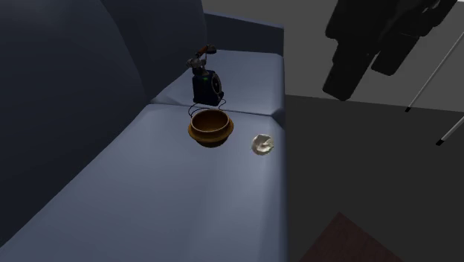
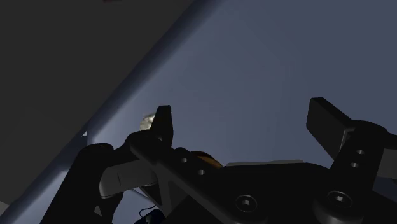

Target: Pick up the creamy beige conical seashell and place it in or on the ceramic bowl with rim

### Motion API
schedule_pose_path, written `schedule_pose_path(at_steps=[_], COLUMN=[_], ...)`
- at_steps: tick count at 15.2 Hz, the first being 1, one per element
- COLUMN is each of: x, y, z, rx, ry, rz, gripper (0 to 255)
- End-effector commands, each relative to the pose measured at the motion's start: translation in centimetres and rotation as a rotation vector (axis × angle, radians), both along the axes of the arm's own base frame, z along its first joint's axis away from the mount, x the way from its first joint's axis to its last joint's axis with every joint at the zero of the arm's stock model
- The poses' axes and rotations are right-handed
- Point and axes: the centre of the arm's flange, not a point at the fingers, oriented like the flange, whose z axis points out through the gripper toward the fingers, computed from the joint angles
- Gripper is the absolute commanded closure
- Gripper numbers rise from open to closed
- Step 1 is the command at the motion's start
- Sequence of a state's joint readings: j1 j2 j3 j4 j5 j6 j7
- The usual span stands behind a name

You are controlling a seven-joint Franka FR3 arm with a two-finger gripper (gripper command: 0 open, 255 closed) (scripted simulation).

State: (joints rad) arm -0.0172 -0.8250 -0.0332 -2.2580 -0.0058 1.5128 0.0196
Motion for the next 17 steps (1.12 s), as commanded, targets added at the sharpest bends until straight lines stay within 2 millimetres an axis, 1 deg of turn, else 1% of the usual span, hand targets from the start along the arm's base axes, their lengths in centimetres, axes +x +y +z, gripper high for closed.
schedule_pose_path(at_steps=[1, 17], x=[0.0, 10.0], y=[0.0, -5.8], z=[0.0, -16.9], rx=[0.0, -0.093], ry=[0.0, -0.038], rz=[0.0, 0.027], gripper=[0, 0])
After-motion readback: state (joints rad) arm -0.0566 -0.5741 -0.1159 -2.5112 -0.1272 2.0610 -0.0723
